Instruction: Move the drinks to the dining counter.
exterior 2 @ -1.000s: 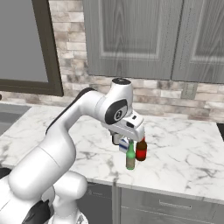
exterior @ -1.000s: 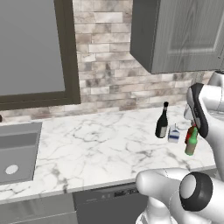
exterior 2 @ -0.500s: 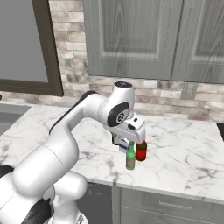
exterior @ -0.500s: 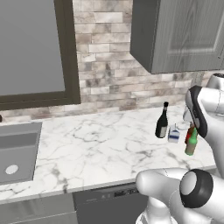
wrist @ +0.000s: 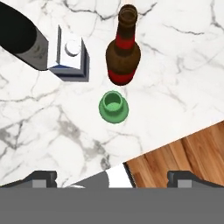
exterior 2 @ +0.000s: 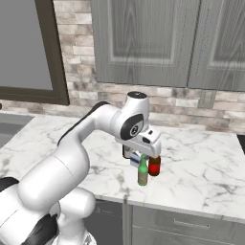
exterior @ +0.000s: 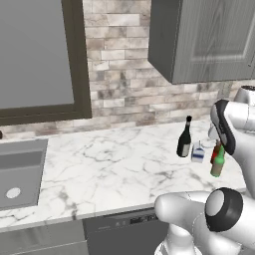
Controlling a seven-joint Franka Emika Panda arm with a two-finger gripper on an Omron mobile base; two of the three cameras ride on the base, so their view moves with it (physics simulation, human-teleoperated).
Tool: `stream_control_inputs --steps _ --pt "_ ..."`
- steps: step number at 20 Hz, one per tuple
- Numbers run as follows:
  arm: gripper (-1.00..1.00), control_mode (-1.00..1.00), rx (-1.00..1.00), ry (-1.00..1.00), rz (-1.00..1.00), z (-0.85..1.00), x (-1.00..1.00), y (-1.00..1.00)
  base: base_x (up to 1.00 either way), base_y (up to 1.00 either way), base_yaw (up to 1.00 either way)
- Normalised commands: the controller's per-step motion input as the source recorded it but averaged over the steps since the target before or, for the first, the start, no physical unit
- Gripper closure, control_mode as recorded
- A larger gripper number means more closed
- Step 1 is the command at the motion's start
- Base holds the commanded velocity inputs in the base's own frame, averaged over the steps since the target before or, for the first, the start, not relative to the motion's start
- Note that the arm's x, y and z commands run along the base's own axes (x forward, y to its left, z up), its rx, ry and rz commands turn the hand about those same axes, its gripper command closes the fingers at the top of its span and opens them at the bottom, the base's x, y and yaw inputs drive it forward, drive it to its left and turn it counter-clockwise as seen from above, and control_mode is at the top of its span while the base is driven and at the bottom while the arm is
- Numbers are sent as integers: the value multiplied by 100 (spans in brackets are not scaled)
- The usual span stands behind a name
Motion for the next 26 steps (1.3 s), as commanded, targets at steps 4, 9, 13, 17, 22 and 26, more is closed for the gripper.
stream_control_inputs --steps 4,9,13,17,22,26 --pt "-100 -100 0 0 0 -4 18 -2 0 0 0" --pt "-100 -100 0 0 0 -7 16 -4 0 0 0" --pt "-100 -100 0 0 0 -20 9 -17 0 0 0" --pt "-100 -100 0 0 0 -23 11 -14 0 0 0" --pt "-100 -100 0 0 0 -7 7 -3 0 0 0" --pt "-100 -100 0 0 0 0 8 0 0 0 0"
